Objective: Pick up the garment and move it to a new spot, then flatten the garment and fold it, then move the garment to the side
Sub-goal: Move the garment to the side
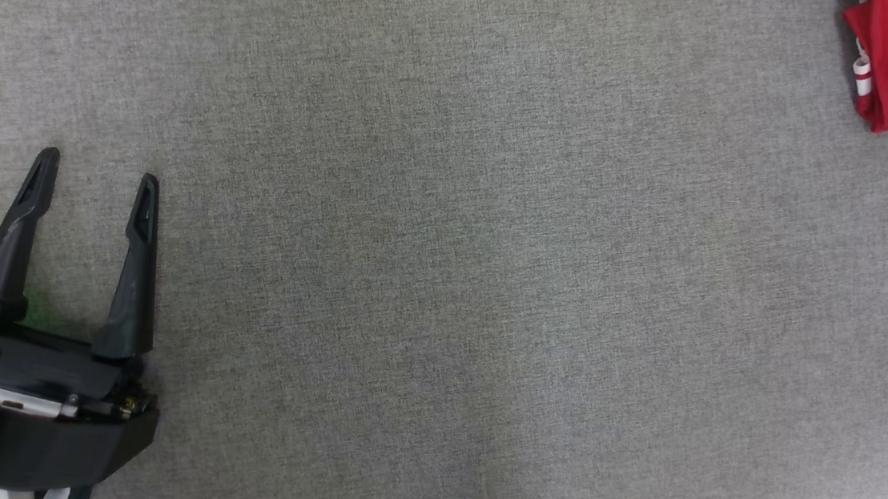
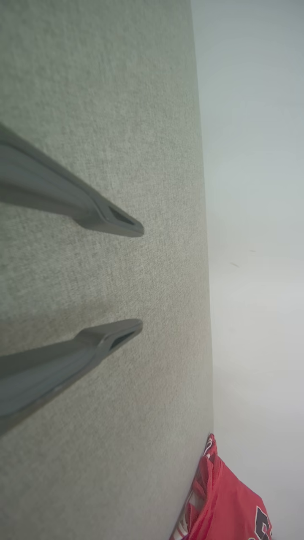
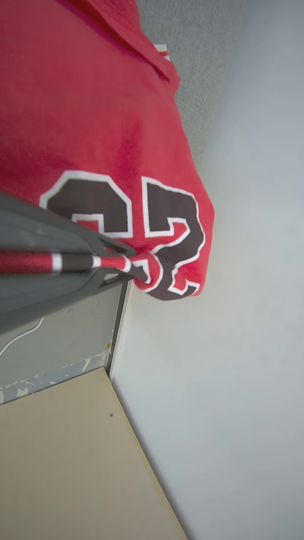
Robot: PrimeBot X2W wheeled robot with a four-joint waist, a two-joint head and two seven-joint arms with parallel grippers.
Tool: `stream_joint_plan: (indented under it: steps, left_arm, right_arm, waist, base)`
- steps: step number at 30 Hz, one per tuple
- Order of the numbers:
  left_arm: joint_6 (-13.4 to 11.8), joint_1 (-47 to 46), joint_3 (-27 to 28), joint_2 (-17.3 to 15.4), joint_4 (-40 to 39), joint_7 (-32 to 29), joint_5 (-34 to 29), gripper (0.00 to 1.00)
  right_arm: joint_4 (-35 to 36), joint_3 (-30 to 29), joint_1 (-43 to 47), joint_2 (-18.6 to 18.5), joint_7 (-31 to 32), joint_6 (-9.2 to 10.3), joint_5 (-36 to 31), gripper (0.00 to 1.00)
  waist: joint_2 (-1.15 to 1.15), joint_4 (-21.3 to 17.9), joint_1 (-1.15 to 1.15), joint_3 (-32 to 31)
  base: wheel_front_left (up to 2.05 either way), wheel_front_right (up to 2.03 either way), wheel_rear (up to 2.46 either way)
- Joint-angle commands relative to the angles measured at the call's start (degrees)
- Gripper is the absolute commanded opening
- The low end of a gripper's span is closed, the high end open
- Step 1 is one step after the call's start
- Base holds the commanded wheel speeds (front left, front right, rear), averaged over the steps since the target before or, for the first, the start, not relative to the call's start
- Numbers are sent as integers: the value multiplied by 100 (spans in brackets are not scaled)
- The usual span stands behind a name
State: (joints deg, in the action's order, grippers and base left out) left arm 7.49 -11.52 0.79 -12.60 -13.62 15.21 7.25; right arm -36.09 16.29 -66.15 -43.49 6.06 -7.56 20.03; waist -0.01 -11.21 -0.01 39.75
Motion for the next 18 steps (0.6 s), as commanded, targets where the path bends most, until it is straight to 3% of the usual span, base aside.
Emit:
stream_joint_plan:
  steps: [1, 2, 3, 4, 11, 18]
  left_arm:
    - [-7, 21, -105, 31, 169, -14, 64, 100]
    - [-7, 21, -105, 31, 169, -14, 64, 100]
    - [-7, 13, -109, 38, 175, -14, 73, 100]
    - [-8, 5, -101, 37, 188, -15, 77, 100]
    - [-7, -16, -74, 94, 316, -28, 140, 100]
    - [-19, 70, 29, 270, 507, -26, 183, 100]
  right_arm:
    - [-74, 55, -97, -13, 1, 16, -80, 0]
    - [-74, 55, -97, -13, 1, 16, -80, 0]
    - [-118, 96, -185, -32, -132, 17, -179, 47]
    - [-169, 83, -209, -20, -173, 17, -203, 100]
    - [-439, -12, -300, 90, -534, 16, -540, 100]
    - [-407, -157, -19, 364, -1184, 16, -567, 100]
  waist:
    - [1, 4, 1, 24]
    - [1, 4, 1, 24]
    - [1, 14, 1, 35]
    - [1, 19, 1, 40]
    - [1, 60, 1, -64]
    - [1, 179, 1, -550]
  base:
    - [0, 0, 0]
    - [0, 0, 0]
    - [0, 0, 0]
    - [0, 0, 0]
    - [0, 0, 0]
    - [0, 0, 0]
